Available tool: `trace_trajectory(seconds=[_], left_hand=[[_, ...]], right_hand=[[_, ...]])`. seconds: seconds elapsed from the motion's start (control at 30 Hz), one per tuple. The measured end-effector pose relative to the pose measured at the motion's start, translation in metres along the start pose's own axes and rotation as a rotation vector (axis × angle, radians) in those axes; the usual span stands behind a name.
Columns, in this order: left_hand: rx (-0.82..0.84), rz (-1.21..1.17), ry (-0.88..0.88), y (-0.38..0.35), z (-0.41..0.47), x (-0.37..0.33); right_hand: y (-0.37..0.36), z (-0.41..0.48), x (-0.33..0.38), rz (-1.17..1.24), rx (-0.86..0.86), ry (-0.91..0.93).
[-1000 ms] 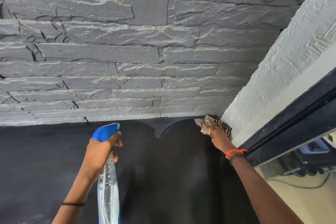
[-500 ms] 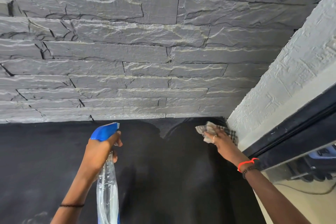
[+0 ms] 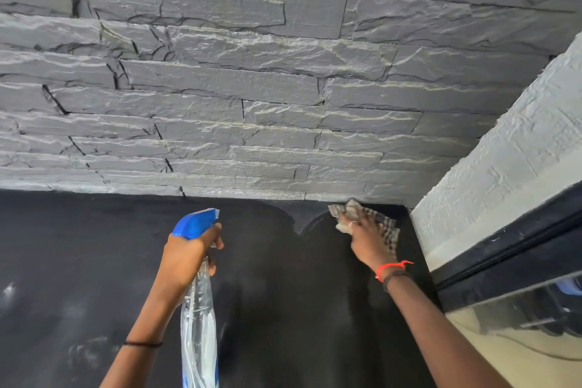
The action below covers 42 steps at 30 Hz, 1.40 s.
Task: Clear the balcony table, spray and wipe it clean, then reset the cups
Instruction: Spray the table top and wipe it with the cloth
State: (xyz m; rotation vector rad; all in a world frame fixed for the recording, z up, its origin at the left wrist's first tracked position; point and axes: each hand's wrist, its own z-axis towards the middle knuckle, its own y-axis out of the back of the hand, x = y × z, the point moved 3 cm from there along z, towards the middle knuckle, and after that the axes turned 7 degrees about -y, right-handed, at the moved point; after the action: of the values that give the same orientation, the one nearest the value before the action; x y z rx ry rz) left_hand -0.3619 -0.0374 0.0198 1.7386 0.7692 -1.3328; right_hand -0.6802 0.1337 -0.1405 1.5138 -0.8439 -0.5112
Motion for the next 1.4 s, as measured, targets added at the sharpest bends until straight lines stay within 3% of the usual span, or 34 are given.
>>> trace_trajectory(seconds=[0.13, 0.27, 0.4, 0.53, 0.63, 0.8, 0.93, 1.27, 1.4], left_hand=[[-0.009, -0.002, -0.005, 0.003, -0.008, -0.004], [-0.04, 0.006, -0.015, 0.012, -0.018, -0.006], [-0.069, -0.01, -0.009, 0.024, -0.029, -0.007], [-0.094, -0.005, -0.011, 0.039, -0.041, -0.005], [-0.109, -0.006, 0.001, 0.049, -0.047, -0.003], [-0.096, 0.007, -0.009, 0.065, -0.045, 0.002], [-0.071, 0.015, -0.013, 0.082, -0.036, 0.006], [-0.091, 0.038, 0.006, 0.158, -0.019, 0.021], [-0.128, 0.035, 0.011, 0.189, -0.018, 0.03]], right_hand=[[-0.01, -0.02, 0.103, 0.042, 0.068, 0.118], [-0.016, -0.058, 0.185, -0.016, 0.162, 0.352], [-0.016, -0.094, 0.183, -0.072, 0.184, 0.457], [-0.002, -0.093, 0.124, -0.055, 0.011, 0.329], [0.016, -0.076, 0.062, -0.066, -0.156, 0.043], [0.031, -0.046, -0.002, -0.098, -0.076, -0.408], [0.029, -0.03, 0.032, -0.152, 0.003, -0.579], [0.005, -0.013, 0.223, -0.038, 0.053, -0.438], [-0.006, -0.022, 0.308, -0.068, 0.063, -0.214]])
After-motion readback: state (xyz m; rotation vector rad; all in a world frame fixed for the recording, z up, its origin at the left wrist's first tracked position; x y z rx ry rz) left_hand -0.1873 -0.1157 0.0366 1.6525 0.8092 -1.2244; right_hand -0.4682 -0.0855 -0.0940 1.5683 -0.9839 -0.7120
